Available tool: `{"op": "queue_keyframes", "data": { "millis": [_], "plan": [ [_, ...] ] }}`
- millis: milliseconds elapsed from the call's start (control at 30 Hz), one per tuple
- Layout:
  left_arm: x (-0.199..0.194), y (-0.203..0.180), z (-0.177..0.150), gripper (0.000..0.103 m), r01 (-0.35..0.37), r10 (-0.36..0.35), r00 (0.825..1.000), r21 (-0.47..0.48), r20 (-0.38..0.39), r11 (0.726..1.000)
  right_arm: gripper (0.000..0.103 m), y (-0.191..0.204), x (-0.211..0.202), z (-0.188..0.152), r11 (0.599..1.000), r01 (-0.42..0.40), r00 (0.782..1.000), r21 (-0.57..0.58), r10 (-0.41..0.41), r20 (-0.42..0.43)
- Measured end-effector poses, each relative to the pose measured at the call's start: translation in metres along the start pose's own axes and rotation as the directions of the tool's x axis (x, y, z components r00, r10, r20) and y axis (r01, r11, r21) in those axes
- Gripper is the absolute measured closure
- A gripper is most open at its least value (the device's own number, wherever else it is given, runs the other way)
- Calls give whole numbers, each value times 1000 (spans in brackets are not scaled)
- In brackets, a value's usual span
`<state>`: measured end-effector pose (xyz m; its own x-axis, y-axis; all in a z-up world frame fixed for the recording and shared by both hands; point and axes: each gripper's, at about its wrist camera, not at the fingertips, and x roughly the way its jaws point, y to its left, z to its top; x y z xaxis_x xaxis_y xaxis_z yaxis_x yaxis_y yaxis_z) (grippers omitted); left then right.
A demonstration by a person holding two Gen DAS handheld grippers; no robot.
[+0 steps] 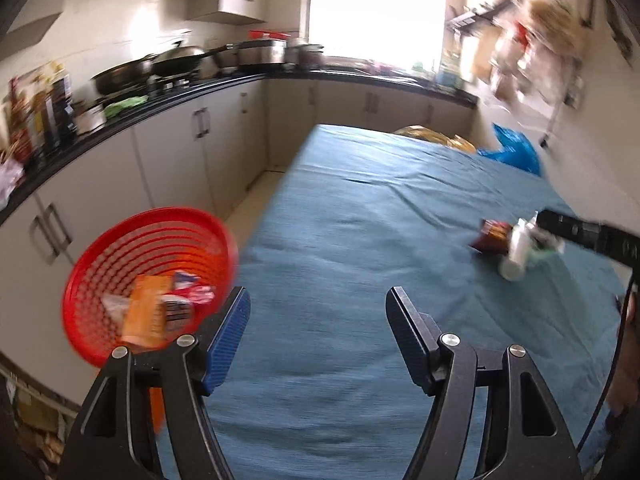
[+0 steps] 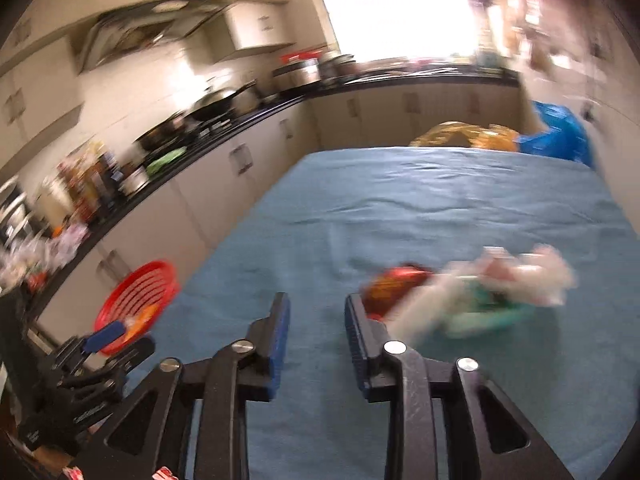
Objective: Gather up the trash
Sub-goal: 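Move both tools back to the remaining trash on the table, then grasp the brown snack packet with the left tool while the right tool grasps the white plastic bag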
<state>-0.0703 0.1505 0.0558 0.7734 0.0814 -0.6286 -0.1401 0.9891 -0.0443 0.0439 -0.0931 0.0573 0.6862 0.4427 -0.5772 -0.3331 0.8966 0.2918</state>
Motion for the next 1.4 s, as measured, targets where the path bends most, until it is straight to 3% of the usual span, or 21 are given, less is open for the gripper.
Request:
{"op": "queue_keyframes", "data": {
  "millis": [67,133,233,333,533,633,700,733,833,900,1267,1400],
  "plan": [
    [1,-19,1,34,25,-24,1000,33,-12,999,57,-36,-9,8,996,65,998,68,-66,13],
    [2,-34,2,34,45,-44,999,56,-19,997,56,-72,-14,16,981,104,994,163,-107,5],
    [4,-58,4,33,65,-63,998,97,-26,993,49,-120,-12,20,939,140,990,313,-126,-66],
    [8,-79,8,28,86,-82,996,130,-37,988,40,-161,-5,14,863,77,993,499,-22,-116],
    [15,-101,17,26,113,-103,992,163,-69,980,36,-172,27,19,803,58,982,592,61,-179],
    [19,-108,26,24,120,-108,991,169,-77,978,36,-172,46,30,816,99,976,570,32,-215],
    [22,-112,31,21,129,-114,989,178,-89,976,42,-170,58,28,806,88,972,585,59,-227],
    [24,-112,33,20,131,-116,989,181,-94,975,53,-170,60,28,811,95,972,577,50,-231],
    [34,-118,43,20,140,-118,986,188,-121,972,63,-166,61,30,837,70,976,542,55,-211],
    [44,-123,50,20,151,-126,982,184,-142,971,78,-164,55,30,850,32,981,525,74,-180],
    [128,-164,79,20,191,-129,945,187,-301,964,77,-157,9,39,887,-28,1000,460,30,3],
    [153,-171,82,34,221,-147,919,169,-366,961,77,-150,4,42,896,-37,999,442,30,23]
  ]
}}
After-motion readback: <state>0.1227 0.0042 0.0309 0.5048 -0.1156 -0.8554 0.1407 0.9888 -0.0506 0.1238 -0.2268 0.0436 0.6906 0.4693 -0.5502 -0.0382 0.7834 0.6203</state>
